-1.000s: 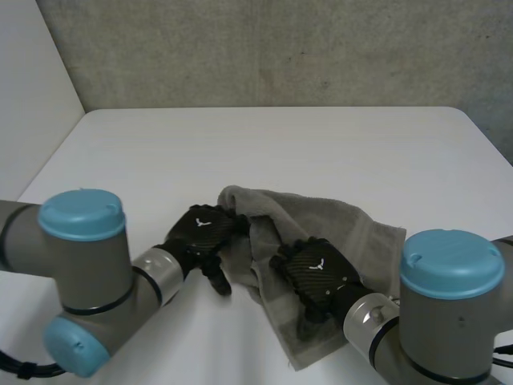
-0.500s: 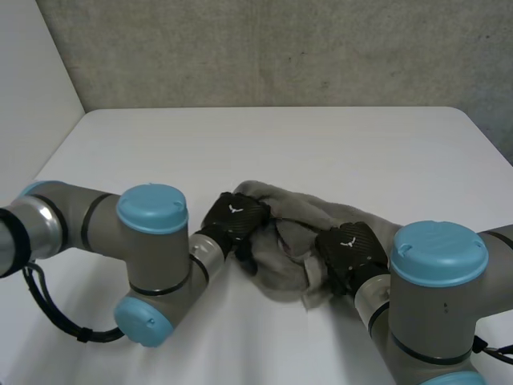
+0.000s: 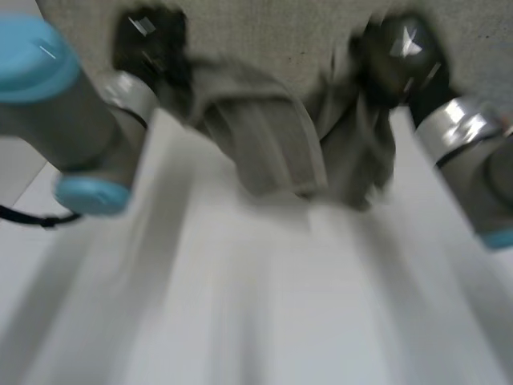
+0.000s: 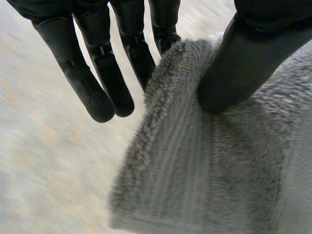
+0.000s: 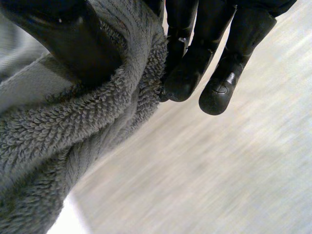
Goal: Fold the towel.
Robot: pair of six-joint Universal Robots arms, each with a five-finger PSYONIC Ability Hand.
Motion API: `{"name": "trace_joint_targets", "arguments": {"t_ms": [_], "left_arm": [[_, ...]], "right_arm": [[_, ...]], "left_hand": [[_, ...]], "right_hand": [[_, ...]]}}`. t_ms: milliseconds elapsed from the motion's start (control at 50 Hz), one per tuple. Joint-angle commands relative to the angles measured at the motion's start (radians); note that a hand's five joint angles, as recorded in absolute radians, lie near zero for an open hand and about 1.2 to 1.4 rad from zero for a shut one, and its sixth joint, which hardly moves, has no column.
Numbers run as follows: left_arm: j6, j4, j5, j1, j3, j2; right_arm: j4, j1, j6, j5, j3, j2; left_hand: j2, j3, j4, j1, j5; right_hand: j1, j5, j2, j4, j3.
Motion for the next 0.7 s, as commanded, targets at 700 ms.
{"name": "trace_joint_targets", "arguments": {"t_ms": [700], "left_arm": [[-0.282, 0.011, 0.298, 0.384, -0.56, 0.049]], "right_arm": [[0.725, -0.156, 0.142, -0.199, -0.09, 0.18]], "left_hand": [[-0.262, -0.285, -0.265, -0.249, -0.27]], "right_hand": [[0.105, 0.07, 0.108, 0.066, 0.063]]}}
